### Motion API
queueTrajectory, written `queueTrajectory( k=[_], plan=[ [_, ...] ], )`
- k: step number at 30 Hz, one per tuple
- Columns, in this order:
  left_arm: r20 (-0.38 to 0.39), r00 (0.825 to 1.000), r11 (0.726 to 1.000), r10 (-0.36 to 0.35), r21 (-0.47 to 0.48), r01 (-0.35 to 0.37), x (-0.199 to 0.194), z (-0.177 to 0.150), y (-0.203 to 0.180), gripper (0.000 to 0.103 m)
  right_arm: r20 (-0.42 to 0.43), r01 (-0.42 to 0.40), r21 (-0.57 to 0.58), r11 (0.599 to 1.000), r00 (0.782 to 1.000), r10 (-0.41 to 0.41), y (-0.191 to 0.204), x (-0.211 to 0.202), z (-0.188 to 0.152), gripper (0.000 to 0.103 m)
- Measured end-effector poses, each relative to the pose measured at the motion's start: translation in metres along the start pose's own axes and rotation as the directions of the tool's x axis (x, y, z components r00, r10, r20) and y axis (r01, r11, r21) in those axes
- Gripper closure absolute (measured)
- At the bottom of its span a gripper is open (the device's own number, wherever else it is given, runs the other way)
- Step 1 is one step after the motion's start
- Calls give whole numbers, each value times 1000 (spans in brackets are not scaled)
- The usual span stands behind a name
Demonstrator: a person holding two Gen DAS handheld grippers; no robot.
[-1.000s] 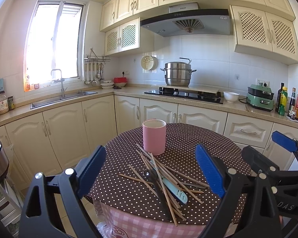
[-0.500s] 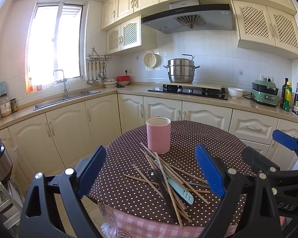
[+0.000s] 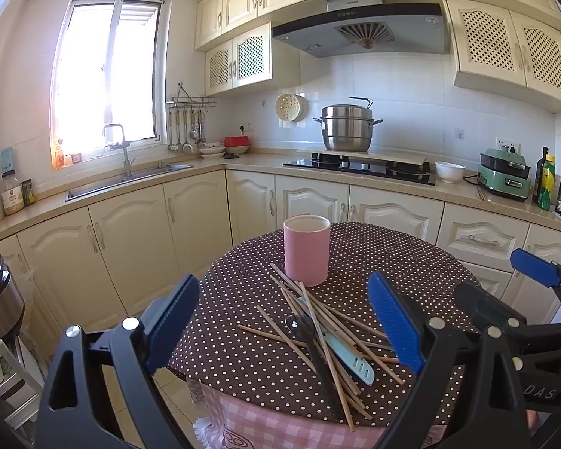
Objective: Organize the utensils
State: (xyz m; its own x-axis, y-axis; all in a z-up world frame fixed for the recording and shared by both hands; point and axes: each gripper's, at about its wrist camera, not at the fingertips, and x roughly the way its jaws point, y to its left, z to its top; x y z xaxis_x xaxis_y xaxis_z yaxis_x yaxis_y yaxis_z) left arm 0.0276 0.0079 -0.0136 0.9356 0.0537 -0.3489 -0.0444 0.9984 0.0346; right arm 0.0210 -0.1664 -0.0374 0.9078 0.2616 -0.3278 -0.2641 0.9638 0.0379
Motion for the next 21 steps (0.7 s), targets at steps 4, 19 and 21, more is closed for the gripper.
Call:
queueTrajectory(
  k=[4,19,21],
  plan=[
    [-5,1000,1000,11,-2,-11,2,-1,3,13,-10,-12,-4,1000,1000,12,2,3,0,6],
    [-50,999,1000,18,-2,-18,19,-4,8,13,-33,2,-27,1000,999,-3,8,13,-1,6],
    [-63,998,1000,21,2,-21,23,-5,8,13,-40,3,-31,1000,999,-4,8,17,-2,6]
  ],
)
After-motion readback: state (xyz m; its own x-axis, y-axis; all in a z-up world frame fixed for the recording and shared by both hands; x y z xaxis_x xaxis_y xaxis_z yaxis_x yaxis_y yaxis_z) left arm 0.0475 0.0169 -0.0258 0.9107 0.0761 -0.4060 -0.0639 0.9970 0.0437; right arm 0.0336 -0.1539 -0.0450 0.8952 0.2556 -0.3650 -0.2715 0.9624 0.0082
